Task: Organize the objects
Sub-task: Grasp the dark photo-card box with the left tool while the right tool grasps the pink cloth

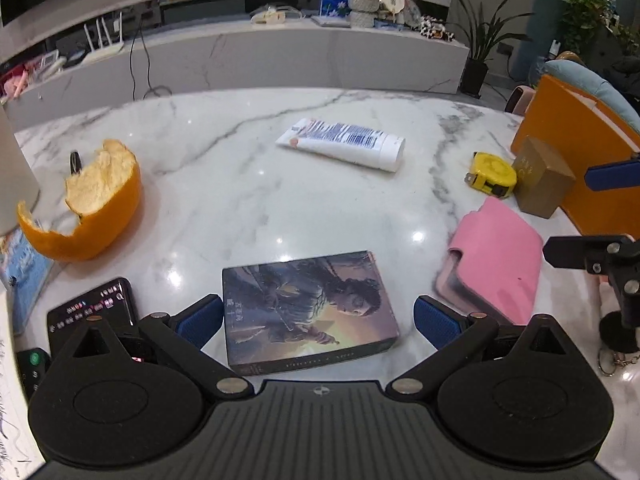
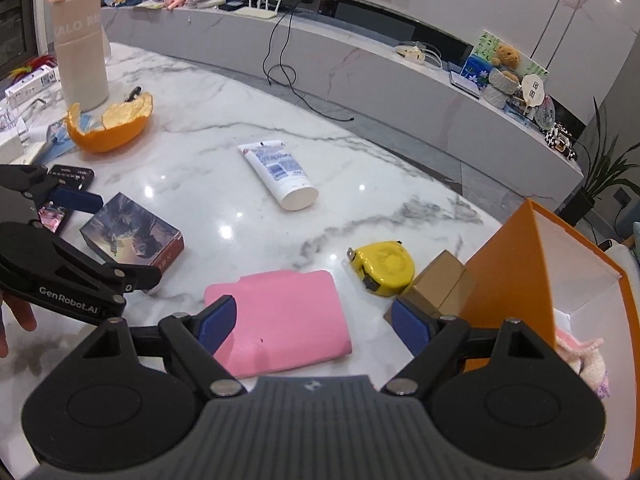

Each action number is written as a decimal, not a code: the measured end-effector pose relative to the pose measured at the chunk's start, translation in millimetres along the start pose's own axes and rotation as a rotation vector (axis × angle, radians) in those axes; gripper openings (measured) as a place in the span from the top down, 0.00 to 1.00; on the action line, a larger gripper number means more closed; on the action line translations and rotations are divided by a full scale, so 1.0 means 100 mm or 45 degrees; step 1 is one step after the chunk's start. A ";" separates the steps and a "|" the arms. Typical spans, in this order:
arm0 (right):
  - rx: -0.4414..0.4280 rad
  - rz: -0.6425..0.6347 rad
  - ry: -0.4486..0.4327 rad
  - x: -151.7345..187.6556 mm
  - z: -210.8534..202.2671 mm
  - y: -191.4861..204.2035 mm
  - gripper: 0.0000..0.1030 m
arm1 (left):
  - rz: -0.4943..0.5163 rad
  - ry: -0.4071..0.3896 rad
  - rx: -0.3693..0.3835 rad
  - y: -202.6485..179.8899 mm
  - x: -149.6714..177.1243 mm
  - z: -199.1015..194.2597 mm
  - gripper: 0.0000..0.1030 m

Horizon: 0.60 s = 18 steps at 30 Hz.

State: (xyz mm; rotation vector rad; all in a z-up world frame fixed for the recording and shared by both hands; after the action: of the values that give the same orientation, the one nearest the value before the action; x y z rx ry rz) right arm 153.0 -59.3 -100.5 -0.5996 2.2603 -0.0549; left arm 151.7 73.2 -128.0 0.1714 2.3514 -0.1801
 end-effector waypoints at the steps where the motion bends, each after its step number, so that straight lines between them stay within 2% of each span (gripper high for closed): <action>1: 0.007 0.002 0.019 0.01 0.04 0.00 0.16 | -0.013 0.017 -0.001 0.01 0.01 0.04 0.00; 5: 0.012 0.123 0.095 0.04 0.21 -0.07 0.14 | -0.023 0.024 -0.007 0.02 0.03 0.09 0.00; 11: 0.012 0.522 0.183 0.04 0.46 -0.22 0.13 | 0.040 0.019 -0.061 -0.04 0.01 0.11 0.00; 15: 0.052 0.876 0.243 0.14 0.56 -0.27 0.13 | 0.051 0.020 -0.069 -0.05 0.01 0.11 0.00; 18: 0.103 1.029 0.301 0.21 0.64 -0.21 0.13 | 0.057 0.019 -0.066 -0.05 0.01 0.11 0.00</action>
State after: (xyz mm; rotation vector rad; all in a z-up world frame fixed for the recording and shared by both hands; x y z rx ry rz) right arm 194.0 -77.5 -154.3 0.4081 2.5513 0.1921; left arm 157.1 66.1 -136.0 0.2006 2.3622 -0.0962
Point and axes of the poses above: each gripper's, at about its wrist camera, not at the fingertips, and z roughly the way its jaws point, y to its left, x to its underside, the point moved 5 cm from there along z, roughly the way its jaws point, and after that the axes turned 7 degrees about -y, right-handed, at the moved point
